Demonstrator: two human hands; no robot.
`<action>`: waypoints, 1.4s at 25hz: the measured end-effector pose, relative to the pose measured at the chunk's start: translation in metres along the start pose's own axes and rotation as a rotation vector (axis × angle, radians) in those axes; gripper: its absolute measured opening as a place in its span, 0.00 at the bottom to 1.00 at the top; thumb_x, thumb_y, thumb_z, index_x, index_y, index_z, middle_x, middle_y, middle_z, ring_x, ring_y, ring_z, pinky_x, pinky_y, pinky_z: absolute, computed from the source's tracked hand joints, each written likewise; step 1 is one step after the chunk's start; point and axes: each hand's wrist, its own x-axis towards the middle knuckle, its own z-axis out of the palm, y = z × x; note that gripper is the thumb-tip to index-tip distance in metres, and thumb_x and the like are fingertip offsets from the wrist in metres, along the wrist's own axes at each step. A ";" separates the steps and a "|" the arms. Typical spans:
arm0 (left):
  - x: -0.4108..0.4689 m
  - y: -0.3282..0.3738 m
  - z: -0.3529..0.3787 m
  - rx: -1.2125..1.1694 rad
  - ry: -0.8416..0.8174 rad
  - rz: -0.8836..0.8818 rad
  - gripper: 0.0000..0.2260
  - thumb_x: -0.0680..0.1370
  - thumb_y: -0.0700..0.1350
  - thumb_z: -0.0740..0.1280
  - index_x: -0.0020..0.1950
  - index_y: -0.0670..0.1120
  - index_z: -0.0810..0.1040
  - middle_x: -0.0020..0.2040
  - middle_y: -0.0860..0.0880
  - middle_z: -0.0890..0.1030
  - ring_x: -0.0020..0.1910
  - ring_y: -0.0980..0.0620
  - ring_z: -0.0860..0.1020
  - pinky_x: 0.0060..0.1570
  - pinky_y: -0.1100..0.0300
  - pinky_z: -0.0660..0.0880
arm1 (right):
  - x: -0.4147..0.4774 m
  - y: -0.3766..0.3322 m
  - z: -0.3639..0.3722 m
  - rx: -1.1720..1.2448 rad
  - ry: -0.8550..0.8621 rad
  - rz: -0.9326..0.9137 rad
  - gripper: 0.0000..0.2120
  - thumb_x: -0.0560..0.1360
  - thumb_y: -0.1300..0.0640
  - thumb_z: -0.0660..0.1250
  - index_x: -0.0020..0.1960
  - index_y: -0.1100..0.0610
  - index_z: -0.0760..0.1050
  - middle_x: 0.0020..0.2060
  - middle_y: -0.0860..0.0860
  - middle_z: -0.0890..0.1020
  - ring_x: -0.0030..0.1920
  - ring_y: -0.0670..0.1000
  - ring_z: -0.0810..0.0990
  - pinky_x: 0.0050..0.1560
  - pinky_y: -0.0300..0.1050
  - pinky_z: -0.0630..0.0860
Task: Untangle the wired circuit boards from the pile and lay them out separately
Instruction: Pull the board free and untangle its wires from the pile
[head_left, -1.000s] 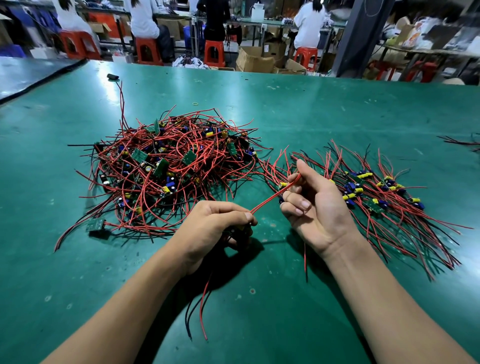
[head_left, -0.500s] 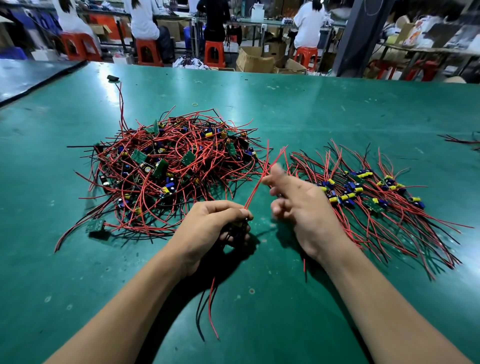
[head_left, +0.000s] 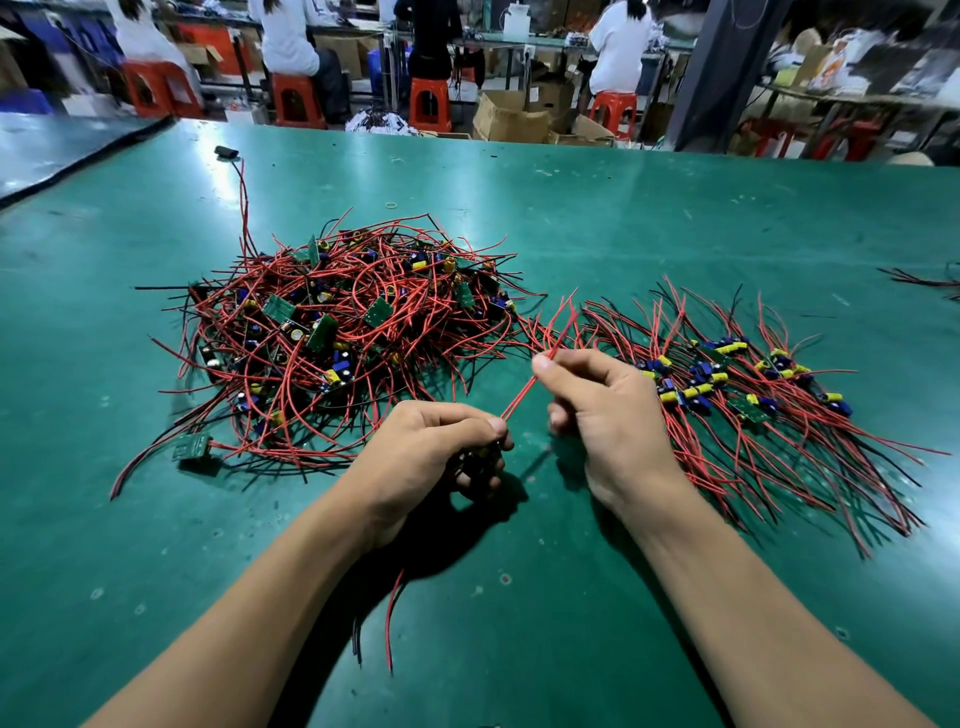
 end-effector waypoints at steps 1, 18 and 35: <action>-0.001 0.000 0.001 0.004 -0.015 0.001 0.08 0.76 0.38 0.68 0.37 0.41 0.83 0.31 0.43 0.80 0.28 0.48 0.77 0.32 0.60 0.72 | 0.003 -0.003 -0.001 0.050 0.043 -0.020 0.06 0.75 0.65 0.73 0.41 0.58 0.79 0.27 0.48 0.76 0.21 0.44 0.68 0.21 0.35 0.65; -0.001 0.001 0.000 0.074 -0.047 0.029 0.08 0.77 0.39 0.68 0.39 0.39 0.83 0.31 0.44 0.79 0.28 0.49 0.77 0.33 0.59 0.72 | 0.024 0.002 -0.028 -0.303 0.295 -0.365 0.05 0.71 0.57 0.78 0.41 0.52 0.82 0.39 0.50 0.84 0.34 0.48 0.77 0.42 0.45 0.74; 0.005 0.001 0.003 -0.189 0.110 -0.040 0.14 0.81 0.48 0.63 0.55 0.38 0.81 0.48 0.34 0.84 0.41 0.41 0.84 0.43 0.51 0.82 | 0.013 -0.001 -0.023 -0.266 0.190 -0.287 0.04 0.77 0.55 0.73 0.50 0.51 0.79 0.37 0.46 0.78 0.26 0.47 0.72 0.28 0.38 0.70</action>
